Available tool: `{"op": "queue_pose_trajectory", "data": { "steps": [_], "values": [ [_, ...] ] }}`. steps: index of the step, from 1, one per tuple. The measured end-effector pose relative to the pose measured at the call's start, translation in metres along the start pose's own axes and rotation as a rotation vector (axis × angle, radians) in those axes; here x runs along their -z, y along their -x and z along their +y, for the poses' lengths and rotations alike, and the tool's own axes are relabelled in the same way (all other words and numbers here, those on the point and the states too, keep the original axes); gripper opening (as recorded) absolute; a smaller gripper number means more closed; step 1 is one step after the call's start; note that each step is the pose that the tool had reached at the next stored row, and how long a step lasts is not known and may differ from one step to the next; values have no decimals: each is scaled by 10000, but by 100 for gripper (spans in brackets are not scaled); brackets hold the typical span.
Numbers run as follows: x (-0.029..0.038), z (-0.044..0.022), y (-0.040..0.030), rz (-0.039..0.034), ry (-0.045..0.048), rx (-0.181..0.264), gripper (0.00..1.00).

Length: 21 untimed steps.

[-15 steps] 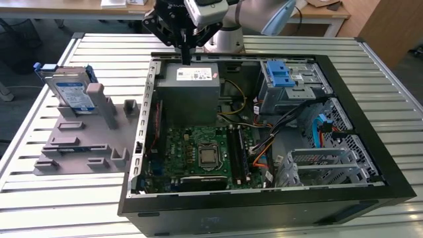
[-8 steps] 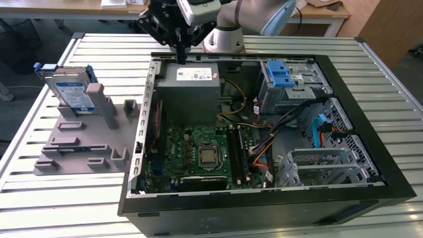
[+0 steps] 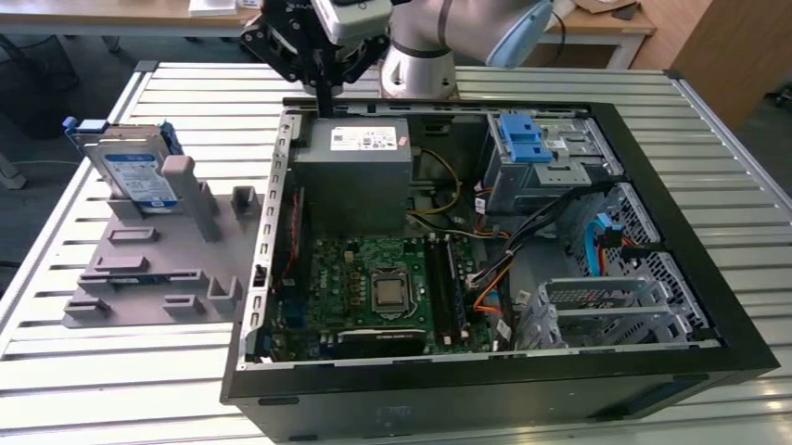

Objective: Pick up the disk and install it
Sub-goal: 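Reach for the disk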

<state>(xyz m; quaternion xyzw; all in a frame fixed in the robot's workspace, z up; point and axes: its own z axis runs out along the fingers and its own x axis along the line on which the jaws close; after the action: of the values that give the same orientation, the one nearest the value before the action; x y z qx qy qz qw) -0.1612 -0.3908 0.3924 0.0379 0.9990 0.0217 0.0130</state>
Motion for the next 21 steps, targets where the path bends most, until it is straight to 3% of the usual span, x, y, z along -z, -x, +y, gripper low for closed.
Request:
{"op": "queue_pose_trajectory", "data": {
  "steps": [21],
  "values": [
    [-6, 193, -410, -1, 2, 1, 11]
  ]
}}
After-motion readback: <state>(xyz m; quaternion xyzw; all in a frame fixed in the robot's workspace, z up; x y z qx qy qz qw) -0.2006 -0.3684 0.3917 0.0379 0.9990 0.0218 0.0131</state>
